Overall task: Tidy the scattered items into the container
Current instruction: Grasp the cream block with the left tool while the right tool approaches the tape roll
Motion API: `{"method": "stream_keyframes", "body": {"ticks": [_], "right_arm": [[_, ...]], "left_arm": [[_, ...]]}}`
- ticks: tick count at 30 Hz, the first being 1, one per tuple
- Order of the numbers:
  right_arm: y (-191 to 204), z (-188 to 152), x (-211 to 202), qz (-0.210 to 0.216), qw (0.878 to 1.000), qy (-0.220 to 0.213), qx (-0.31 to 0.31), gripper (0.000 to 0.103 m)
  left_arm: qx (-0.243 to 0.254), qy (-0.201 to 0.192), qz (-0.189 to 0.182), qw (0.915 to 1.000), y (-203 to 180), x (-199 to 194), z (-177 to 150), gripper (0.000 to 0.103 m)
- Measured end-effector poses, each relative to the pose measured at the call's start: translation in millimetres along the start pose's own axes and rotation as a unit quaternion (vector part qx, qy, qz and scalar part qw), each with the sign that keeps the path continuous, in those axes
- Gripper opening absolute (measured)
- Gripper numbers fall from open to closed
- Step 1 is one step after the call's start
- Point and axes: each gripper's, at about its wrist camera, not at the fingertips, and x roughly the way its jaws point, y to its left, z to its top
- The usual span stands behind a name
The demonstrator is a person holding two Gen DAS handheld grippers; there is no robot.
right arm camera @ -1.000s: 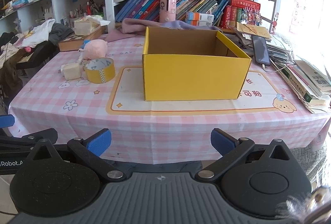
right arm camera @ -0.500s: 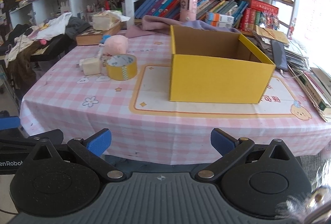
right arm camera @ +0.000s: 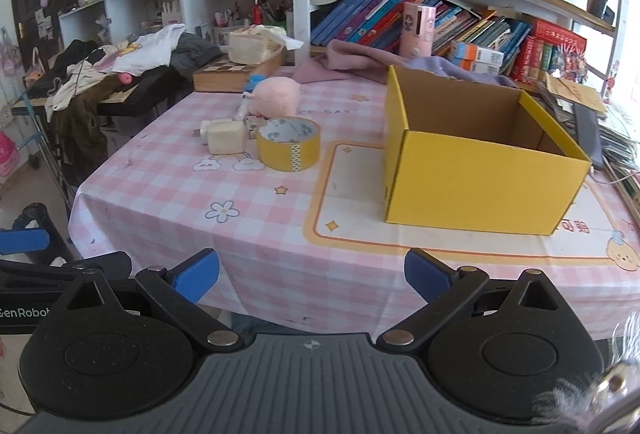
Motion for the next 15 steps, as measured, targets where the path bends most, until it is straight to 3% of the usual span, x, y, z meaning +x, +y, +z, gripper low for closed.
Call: {"method": "stream_keyframes", "body": {"ticks": [15], "right_arm": [[13.7,33.8,55.1,0.028,1.0,0.005,-0.012,0.099]], "left_arm": [[-0.005,0.005,0.023,0.9997,21.8,38.7,26.2,0.099]]}}
